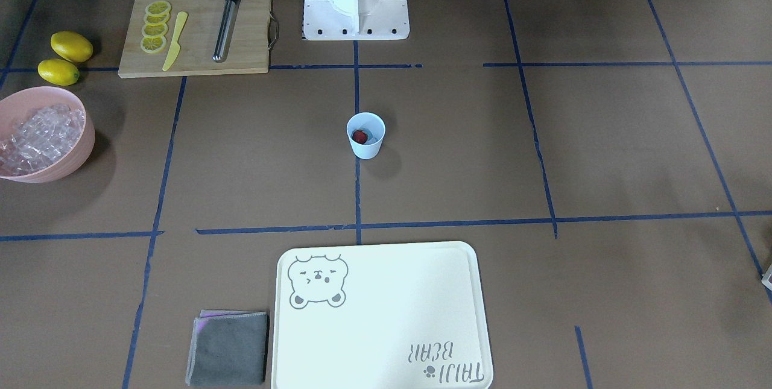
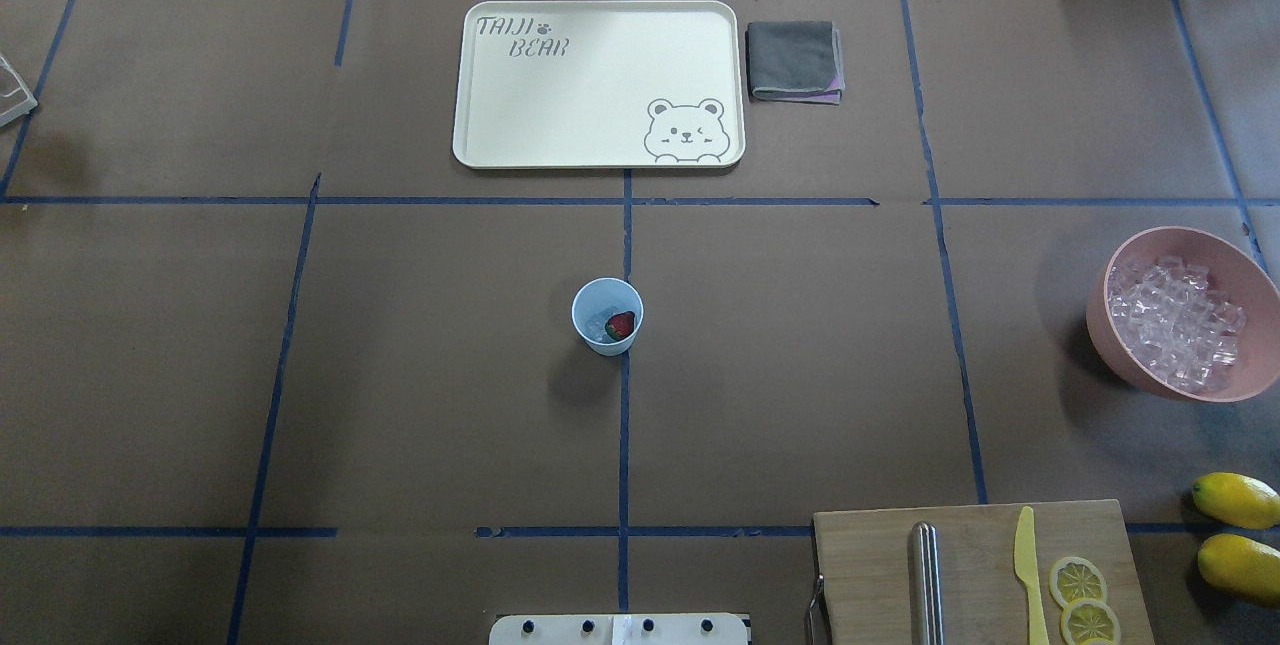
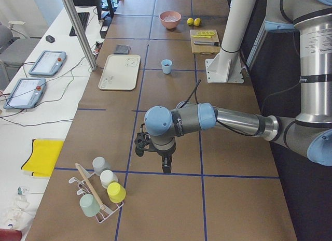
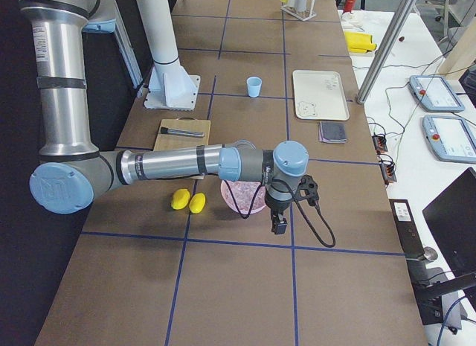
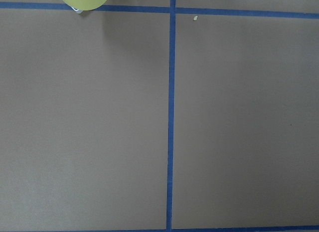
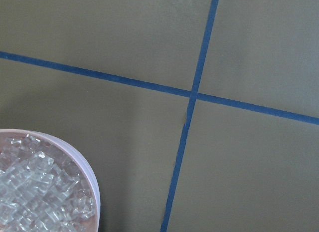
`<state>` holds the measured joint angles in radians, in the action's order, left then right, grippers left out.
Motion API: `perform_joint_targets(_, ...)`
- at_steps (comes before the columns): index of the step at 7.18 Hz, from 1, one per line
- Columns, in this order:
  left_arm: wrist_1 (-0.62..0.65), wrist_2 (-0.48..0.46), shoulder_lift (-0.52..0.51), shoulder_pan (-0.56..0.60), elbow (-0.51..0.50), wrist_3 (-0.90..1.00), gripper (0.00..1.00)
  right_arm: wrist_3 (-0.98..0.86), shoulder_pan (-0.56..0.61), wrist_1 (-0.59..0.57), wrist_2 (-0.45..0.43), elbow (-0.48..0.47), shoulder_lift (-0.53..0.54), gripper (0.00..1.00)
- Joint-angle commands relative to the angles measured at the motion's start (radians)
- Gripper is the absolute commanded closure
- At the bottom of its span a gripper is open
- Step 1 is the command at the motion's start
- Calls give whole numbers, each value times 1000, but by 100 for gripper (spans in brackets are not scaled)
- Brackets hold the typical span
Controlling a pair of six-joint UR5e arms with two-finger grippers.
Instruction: Put ice and strawberries in cup
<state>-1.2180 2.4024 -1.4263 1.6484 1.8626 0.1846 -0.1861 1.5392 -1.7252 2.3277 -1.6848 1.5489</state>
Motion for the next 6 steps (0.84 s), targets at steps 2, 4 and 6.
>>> perform_joint_targets(2, -297, -3, -2, -33, -155, -65, 0, -6, 9, 1, -1, 7, 11, 1)
perform_joint_targets(4, -288, 7, 4, -33, -145, -73, 0, 2, 9, 3, -2, 7, 11, 1)
perform_joint_targets(6, -287, 4, 9, -33, -146, -73, 0, 11, 9, 3, -4, 5, 11, 1)
